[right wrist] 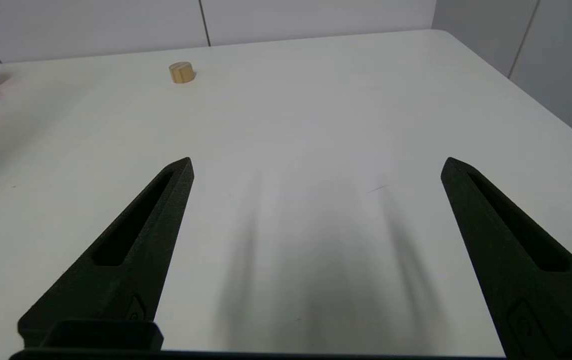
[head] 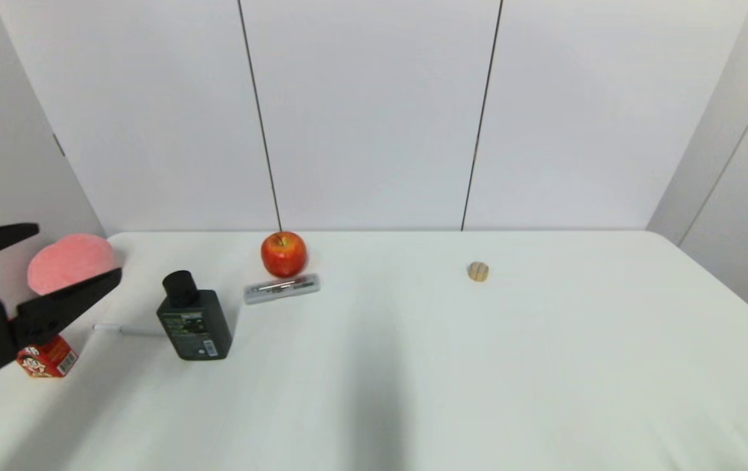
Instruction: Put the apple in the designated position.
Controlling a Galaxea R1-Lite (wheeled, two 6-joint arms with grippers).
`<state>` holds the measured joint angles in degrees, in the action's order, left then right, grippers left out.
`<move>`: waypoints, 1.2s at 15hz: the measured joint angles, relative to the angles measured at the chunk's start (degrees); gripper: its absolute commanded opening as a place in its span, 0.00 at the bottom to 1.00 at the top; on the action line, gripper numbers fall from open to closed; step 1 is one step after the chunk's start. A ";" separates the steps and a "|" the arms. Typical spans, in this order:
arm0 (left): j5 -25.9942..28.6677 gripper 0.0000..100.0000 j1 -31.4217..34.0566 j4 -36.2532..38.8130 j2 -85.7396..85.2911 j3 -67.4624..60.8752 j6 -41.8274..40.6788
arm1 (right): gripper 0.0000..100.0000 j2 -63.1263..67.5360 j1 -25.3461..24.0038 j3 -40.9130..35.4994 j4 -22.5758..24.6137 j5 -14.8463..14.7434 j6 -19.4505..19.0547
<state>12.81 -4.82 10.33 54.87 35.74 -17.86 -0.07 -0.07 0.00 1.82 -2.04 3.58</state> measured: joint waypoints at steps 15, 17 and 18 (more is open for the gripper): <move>-9.57 1.00 5.06 -10.28 -54.27 -35.63 11.53 | 1.00 0.00 0.00 0.00 0.02 -0.02 0.00; -12.30 1.00 5.06 -10.22 -54.80 -35.67 17.23 | 1.00 0.00 0.00 0.00 0.00 -0.02 0.00; -12.86 1.00 5.06 -10.19 -54.87 -35.69 18.26 | 1.00 0.00 0.00 0.00 0.00 0.00 0.00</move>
<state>-0.05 0.24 0.13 0.00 0.05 0.40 -0.07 -0.07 0.00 1.82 -2.04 3.58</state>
